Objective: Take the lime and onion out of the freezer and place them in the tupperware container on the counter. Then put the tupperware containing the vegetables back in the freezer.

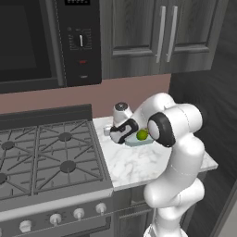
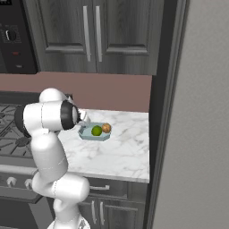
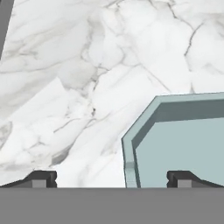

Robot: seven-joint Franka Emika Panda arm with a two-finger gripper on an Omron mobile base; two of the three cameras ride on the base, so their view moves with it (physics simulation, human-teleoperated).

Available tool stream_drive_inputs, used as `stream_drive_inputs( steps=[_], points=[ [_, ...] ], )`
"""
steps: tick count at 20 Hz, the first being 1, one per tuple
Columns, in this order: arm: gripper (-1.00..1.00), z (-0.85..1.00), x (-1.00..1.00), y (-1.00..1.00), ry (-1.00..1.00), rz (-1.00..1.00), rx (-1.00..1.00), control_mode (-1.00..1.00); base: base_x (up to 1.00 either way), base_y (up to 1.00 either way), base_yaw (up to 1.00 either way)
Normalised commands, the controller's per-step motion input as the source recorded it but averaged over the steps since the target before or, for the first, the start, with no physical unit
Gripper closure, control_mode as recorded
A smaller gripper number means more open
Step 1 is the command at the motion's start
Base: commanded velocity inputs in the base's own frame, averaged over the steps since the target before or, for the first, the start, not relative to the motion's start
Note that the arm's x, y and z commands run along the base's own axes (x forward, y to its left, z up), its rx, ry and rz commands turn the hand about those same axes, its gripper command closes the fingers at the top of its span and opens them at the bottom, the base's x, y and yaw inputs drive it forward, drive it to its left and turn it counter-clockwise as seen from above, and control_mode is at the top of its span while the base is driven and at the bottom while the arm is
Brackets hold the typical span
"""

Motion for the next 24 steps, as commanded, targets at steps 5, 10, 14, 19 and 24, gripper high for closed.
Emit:
stream_drive_inputs(
  steps=[5,10,14,19,24],
  points=[
    [-1.00,-0.01,0.04,-0.15,0.13,0.00,0.00,-1.00,0.00,0.00,0.00],
    [-1.00,-0.05,0.13,-0.04,0.11,0.00,0.00,-1.00,0.00,0.00,0.00],
    [-1.00,-0.15,0.02,0.00,0.05,0.00,0.00,-1.00,0.00,0.00,0.00],
    [-1.00,-0.13,0.00,0.00,0.05,0.00,0.00,-1.00,0.00,0.00,0.00],
    [-1.00,-0.14,0.00,0.00,0.05,0.00,0.00,-1.00,0.00,0.00,0.00]
  ],
)
